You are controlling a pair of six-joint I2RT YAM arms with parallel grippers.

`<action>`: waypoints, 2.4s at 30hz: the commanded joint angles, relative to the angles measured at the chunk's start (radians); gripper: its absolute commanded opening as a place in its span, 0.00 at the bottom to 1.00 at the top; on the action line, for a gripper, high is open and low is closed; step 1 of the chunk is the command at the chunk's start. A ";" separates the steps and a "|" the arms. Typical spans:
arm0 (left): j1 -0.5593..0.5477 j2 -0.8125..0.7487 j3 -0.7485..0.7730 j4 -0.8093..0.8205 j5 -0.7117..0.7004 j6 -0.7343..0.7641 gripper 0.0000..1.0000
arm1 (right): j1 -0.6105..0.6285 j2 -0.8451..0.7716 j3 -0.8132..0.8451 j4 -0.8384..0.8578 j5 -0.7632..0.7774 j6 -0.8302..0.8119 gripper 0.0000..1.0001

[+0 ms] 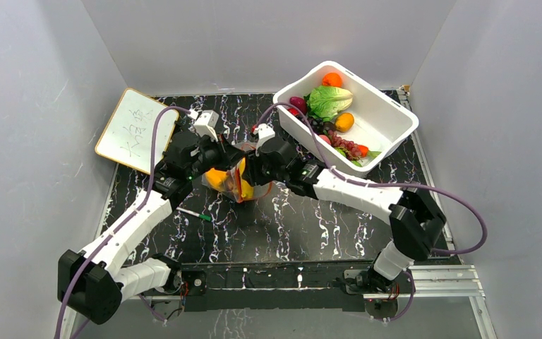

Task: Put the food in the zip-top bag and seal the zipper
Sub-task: Place the fake fruit in the zipper food storage bag, then pick up the fake vegetable from the bin.

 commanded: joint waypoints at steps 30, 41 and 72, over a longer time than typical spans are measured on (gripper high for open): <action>-0.002 -0.048 0.003 -0.055 -0.074 0.130 0.00 | -0.088 -0.133 0.116 -0.158 0.054 -0.127 0.49; -0.002 -0.040 -0.002 -0.122 -0.009 0.225 0.00 | -0.349 -0.115 0.192 -0.175 0.064 -0.191 0.55; -0.008 -0.080 -0.052 -0.117 0.105 0.317 0.00 | -0.775 0.496 0.503 -0.090 0.396 0.111 0.77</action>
